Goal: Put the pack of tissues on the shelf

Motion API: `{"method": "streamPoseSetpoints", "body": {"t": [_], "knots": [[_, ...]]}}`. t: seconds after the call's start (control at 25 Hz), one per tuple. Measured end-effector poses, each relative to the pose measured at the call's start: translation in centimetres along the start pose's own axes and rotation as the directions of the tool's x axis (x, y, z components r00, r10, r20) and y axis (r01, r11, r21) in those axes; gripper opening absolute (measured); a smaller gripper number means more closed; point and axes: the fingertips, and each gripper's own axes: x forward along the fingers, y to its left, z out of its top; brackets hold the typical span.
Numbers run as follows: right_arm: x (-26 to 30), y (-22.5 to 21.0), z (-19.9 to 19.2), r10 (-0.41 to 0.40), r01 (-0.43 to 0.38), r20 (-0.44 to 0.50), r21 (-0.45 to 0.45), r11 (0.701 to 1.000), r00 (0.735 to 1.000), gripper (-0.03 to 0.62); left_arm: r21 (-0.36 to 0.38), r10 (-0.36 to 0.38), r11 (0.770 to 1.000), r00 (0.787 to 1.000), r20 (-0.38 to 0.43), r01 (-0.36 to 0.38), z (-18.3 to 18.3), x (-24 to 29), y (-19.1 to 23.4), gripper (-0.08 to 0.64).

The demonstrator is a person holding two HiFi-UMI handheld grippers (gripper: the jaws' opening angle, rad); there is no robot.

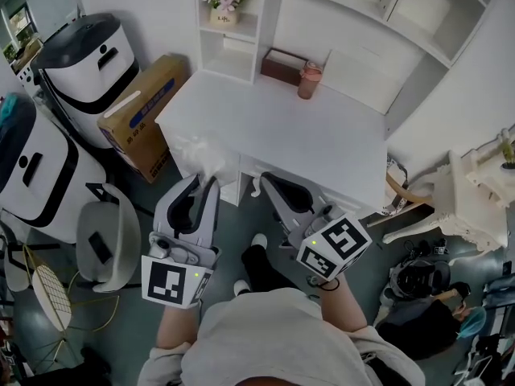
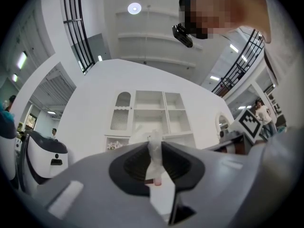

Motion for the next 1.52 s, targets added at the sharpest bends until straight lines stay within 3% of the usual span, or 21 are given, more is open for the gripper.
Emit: {"method": "streamPoseSetpoints", "body": {"t": [0.76,1.52], "knots": [[12.5,-10.8,2.2,0.071,-0.071,0.0,-0.008,0.997,0.997,0.0,0.027,0.048,0.998,0.999,-0.003,-0.048,-3.4,12.8,8.3,0.057],[16.7,-21.1,3.9,0.113,-0.112,0.029,-0.013,0.994,0.993,0.0,0.068,0.08,0.994,0.997,0.009,-0.081,-5.7,23.0,9.3,0.055]]}}
